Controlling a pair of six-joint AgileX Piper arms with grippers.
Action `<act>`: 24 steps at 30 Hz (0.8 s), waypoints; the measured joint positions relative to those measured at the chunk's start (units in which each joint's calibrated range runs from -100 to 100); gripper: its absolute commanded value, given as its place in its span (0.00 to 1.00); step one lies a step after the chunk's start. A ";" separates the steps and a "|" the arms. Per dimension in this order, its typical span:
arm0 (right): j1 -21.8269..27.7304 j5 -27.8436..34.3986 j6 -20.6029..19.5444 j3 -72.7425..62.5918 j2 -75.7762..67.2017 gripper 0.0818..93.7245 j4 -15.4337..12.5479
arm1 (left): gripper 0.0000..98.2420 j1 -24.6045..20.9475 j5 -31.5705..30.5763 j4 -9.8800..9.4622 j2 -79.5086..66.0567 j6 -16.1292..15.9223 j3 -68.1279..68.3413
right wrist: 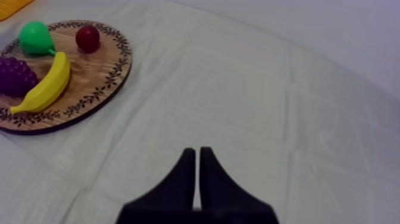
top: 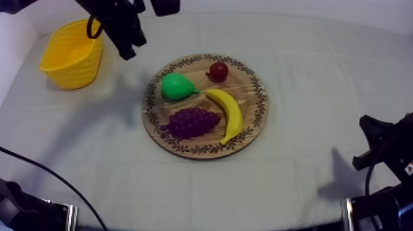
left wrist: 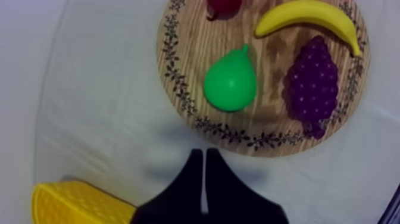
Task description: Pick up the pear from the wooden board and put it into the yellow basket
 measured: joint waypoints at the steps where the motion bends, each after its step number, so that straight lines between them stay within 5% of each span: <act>1: 0.00 0.00 0.00 0.00 0.00 0.00 0.00 | 0.00 -0.11 0.50 0.00 0.93 -1.56 -0.80; 6: 0.00 0.00 0.00 0.00 0.00 0.00 0.00 | 0.01 -0.24 2.17 0.68 4.49 -6.90 -4.42; 10: 0.00 0.00 0.00 0.00 0.00 0.00 0.00 | 0.09 -0.20 3.43 0.43 6.68 -8.05 -7.05; 24: 0.00 0.00 0.03 0.00 0.00 0.00 0.00 | 0.57 -0.01 8.40 0.00 9.74 -0.91 -13.15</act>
